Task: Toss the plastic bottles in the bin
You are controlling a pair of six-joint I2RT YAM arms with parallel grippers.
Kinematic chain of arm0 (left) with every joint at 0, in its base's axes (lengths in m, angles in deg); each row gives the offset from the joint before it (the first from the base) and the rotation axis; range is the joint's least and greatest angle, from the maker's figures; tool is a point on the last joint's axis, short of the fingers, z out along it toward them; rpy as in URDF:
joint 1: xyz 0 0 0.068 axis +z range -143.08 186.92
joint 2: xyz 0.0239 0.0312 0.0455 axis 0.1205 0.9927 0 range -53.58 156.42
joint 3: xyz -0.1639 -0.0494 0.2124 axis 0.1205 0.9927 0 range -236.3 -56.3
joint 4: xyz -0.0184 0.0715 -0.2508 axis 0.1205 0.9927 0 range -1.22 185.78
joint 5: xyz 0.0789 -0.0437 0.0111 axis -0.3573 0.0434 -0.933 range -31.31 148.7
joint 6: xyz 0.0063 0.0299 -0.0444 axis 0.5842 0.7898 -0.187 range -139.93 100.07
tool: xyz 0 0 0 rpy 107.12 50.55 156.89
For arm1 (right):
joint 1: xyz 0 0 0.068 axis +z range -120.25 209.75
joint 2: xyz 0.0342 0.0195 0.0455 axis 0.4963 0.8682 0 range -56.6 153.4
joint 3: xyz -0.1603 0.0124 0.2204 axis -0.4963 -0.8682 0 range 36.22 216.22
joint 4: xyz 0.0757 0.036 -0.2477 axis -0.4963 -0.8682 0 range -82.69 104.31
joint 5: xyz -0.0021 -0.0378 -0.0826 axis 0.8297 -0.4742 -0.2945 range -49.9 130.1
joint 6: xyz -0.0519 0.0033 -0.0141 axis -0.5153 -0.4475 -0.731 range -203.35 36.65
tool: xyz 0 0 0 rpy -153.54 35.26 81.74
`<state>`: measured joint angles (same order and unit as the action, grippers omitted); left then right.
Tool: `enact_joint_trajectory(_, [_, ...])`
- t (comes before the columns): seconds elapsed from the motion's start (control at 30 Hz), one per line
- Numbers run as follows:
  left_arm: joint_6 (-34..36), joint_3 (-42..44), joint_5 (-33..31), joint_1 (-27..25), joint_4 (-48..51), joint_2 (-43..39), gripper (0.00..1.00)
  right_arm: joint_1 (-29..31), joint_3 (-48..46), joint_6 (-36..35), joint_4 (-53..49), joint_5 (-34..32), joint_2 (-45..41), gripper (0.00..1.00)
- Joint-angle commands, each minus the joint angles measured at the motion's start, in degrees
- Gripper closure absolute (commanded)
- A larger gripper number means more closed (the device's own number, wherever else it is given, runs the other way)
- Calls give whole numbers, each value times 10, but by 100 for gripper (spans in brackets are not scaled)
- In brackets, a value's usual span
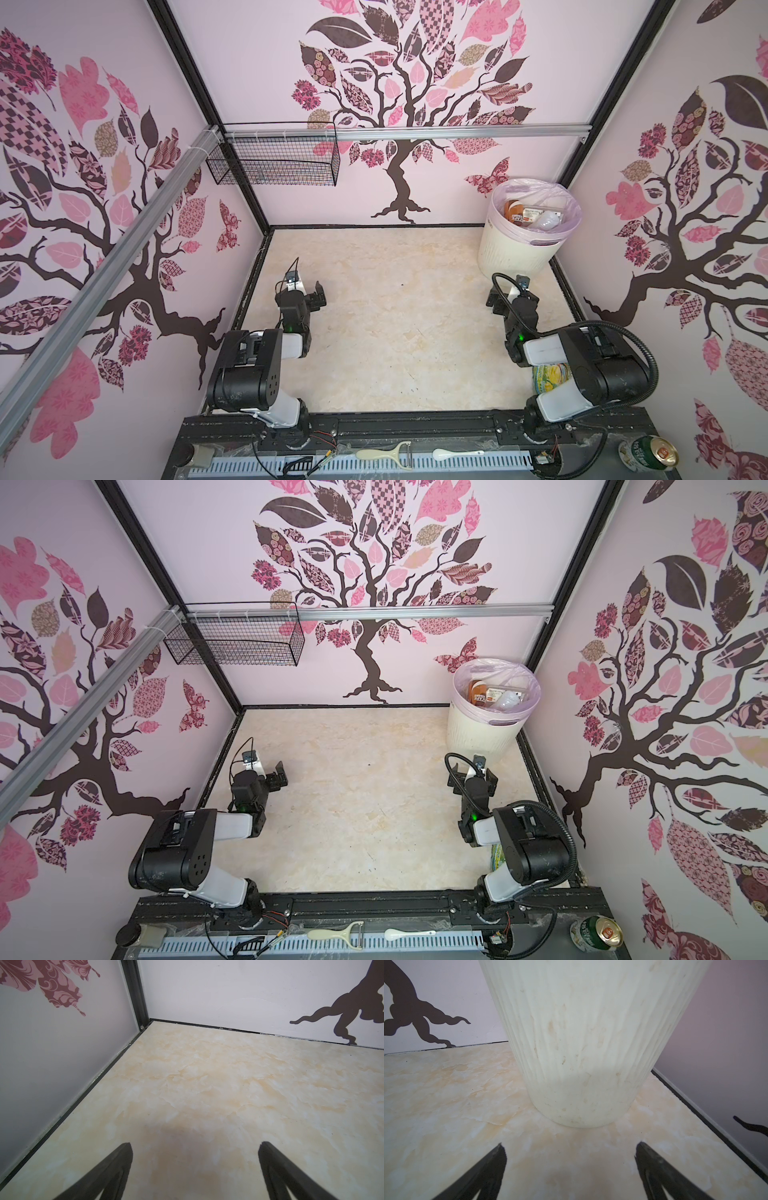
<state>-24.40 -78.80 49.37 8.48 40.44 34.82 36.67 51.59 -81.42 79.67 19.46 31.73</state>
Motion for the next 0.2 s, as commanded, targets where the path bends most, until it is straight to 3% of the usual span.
enact_joint_trajectory(0.0, [5,10,2,-2,-17,5,2,-3,10,8,13,9,12,0])
enact_joint_trajectory(0.17, [5,9,1,-2,-17,5,2,-10,5,12,11,22,6,1])
